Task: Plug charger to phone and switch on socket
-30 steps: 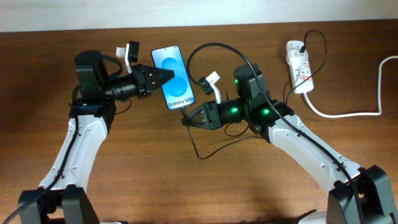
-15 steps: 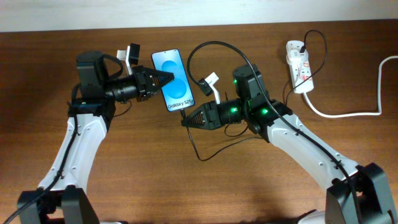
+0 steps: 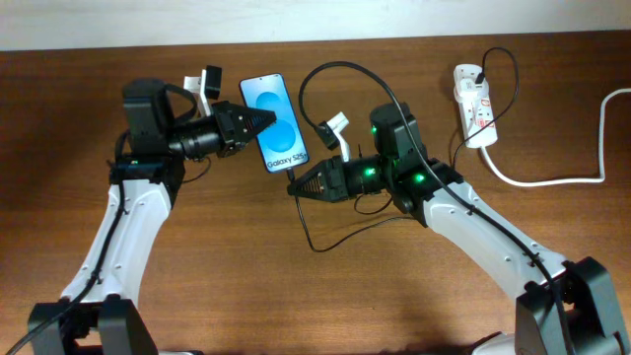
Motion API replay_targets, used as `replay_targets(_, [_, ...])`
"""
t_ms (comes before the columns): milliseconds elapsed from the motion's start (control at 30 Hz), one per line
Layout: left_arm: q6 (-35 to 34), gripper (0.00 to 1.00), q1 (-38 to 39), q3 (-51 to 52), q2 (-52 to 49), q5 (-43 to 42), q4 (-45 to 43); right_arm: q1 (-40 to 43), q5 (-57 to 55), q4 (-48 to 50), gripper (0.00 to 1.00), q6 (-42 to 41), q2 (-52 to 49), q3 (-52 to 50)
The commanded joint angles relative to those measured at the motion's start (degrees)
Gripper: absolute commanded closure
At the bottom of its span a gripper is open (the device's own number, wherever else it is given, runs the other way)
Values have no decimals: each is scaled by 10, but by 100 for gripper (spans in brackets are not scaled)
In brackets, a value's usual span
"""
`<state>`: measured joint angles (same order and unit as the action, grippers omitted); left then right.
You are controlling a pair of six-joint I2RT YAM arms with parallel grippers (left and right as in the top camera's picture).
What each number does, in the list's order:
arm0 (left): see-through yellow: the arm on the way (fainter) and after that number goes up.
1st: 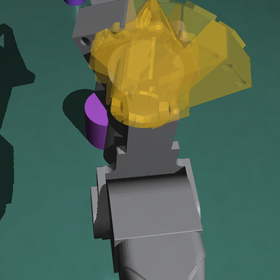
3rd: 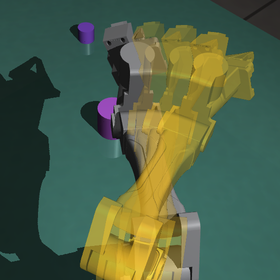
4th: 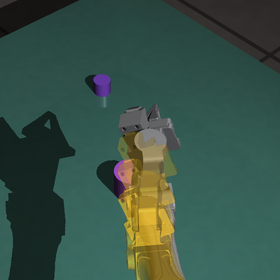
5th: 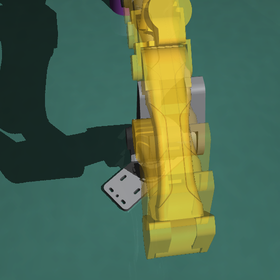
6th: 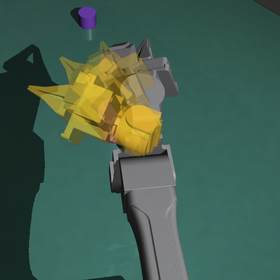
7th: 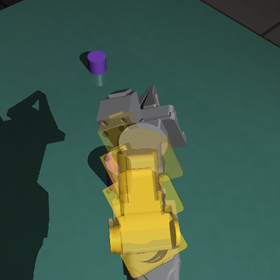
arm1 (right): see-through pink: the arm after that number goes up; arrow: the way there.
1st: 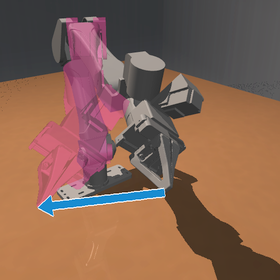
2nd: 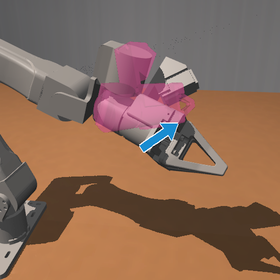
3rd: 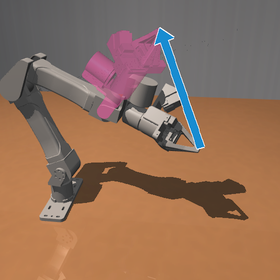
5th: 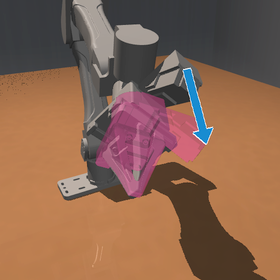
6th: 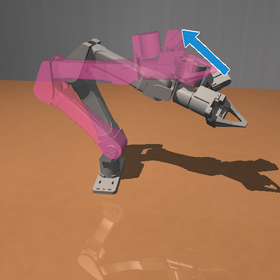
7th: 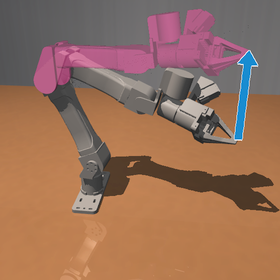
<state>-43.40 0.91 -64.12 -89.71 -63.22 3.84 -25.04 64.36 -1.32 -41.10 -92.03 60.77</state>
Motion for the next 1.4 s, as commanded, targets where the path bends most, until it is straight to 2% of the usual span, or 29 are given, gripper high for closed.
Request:
replay_targets(0, [26, 100, 70, 25, 3, -126, 28, 19, -96, 59, 96, 1, 7, 41])
replay_targets(167, [26, 100, 69, 25, 3, -169, 33, 19, -96, 69, 96, 3, 7, 41])
replay_targets(300, [26, 100, 68, 25, 3, -170, 40, 19, -84, 68, 96, 13, 7, 41])
replay_targets(500, [26, 100, 56, 25, 3, -214, 40, 49, -46, 33, 96, 34, 7, 41])
replay_targets(933, [26, 100, 62, 25, 3, -199, 51, 56, -35, 63, 95, 29, 7, 41])
replay_targets(1067, [28, 100, 62, 25, 3, -168, 50, 56, -32, 49, 85, 29, 7, 41])
replay_targets(1200, [28, 100, 62, 25, 3, -123, 50, 56, -33, 21, 85, 29, 7, 41])
replay_targets(1300, [27, 100, 62, 25, 3, -114, 40, 56, -33, 17, 75, 29, 7, 41])
replay_targets(1367, [27, 100, 61, 25, 3, -113, 28, 56, -33, 12, 72, 31, 7, 41])
